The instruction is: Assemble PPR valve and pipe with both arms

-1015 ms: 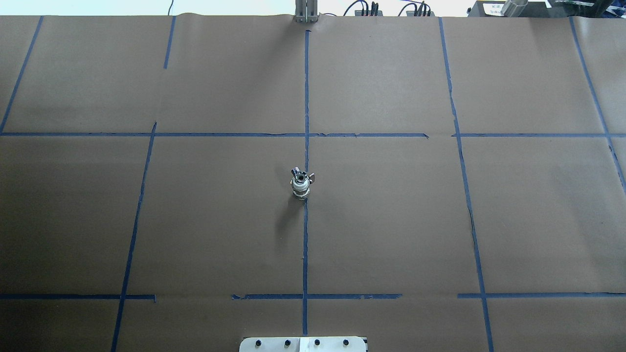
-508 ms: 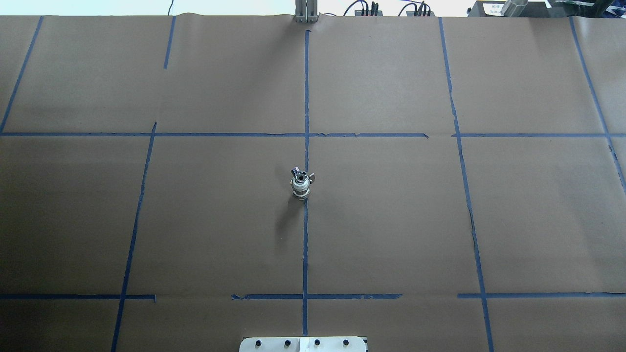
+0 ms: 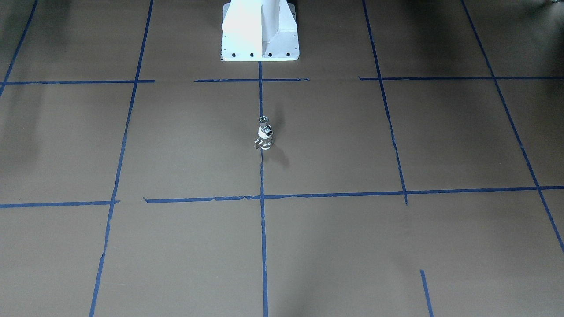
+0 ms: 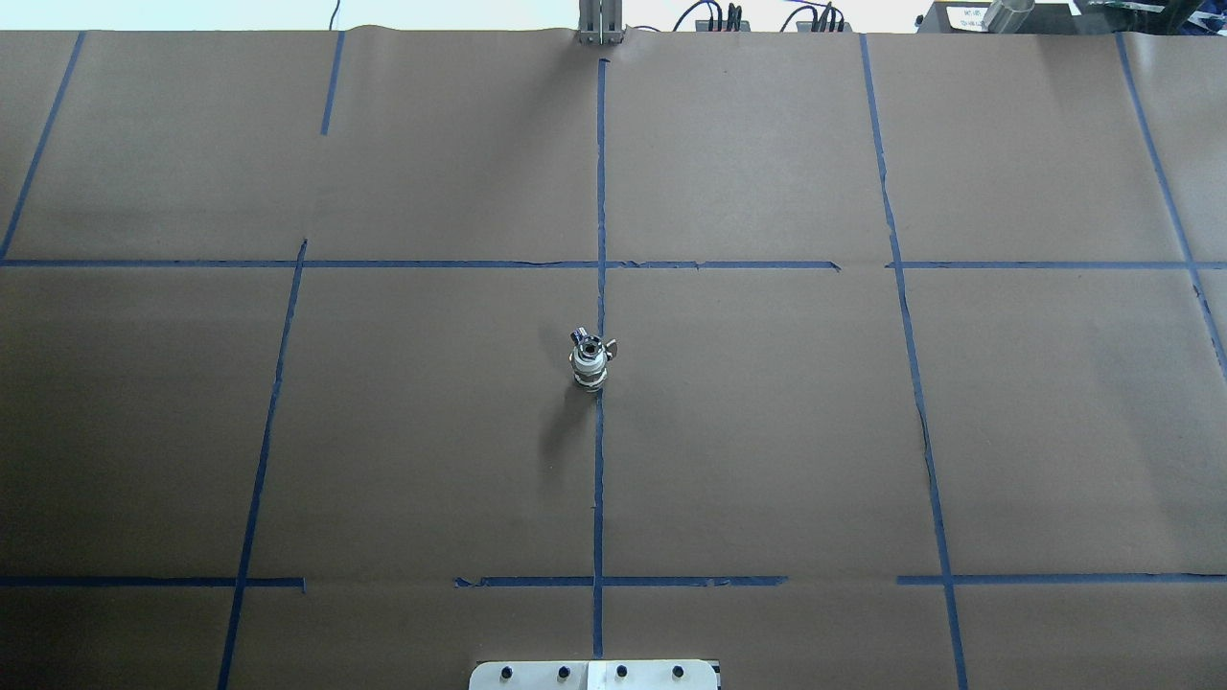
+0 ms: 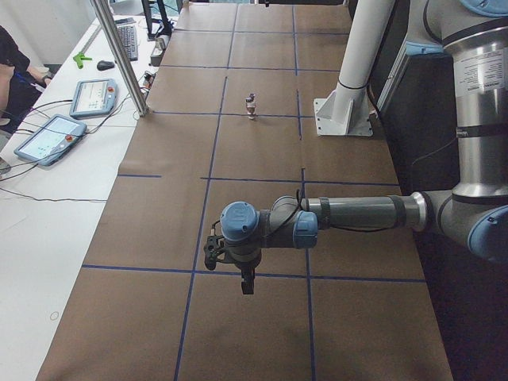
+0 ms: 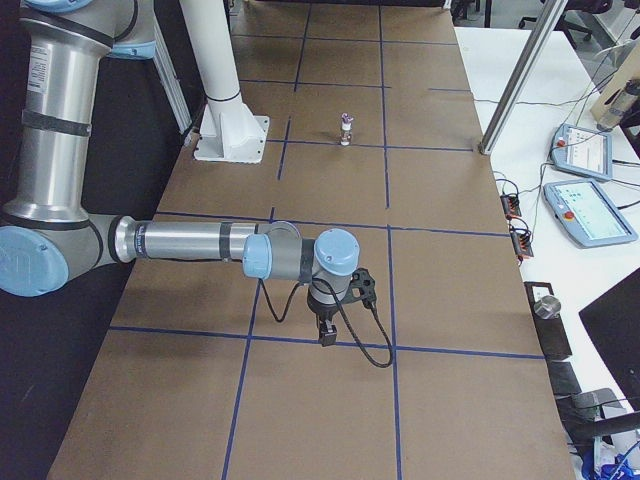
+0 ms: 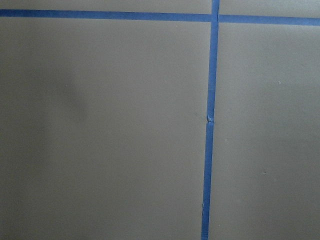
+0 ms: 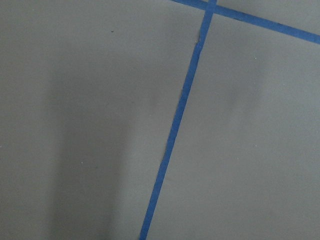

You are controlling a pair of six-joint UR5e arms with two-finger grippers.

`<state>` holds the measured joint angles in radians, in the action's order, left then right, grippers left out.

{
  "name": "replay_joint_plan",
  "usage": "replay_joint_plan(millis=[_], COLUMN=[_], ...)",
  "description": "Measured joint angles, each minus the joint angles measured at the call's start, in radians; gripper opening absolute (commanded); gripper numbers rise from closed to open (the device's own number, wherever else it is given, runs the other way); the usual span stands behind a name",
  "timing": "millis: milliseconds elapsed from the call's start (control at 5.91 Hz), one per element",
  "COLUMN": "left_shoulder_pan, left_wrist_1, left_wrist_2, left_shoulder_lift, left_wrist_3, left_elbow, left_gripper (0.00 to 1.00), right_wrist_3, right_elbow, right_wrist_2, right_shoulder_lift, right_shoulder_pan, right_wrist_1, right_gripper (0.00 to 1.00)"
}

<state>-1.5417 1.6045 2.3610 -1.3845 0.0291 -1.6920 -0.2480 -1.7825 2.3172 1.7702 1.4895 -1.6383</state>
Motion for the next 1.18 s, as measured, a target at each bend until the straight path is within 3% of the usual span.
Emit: replay_joint_plan(millis=[1185], left_shoulder_pan=[0.000], left_wrist_1=[-0.006], left_wrist_2=[-0.002], left_shoulder_lift=[0.001], left_wrist_3=[0.000], left_elbow=[0.000], left_gripper=[1.00], right_wrist_3=[0.003], right_elbow=[0.000], right_wrist_2=[0.035], right_shoulder_lift=[-0.003], right_shoulder_pan=[0.000], right_wrist_1=[0.001], right_gripper=[1.00])
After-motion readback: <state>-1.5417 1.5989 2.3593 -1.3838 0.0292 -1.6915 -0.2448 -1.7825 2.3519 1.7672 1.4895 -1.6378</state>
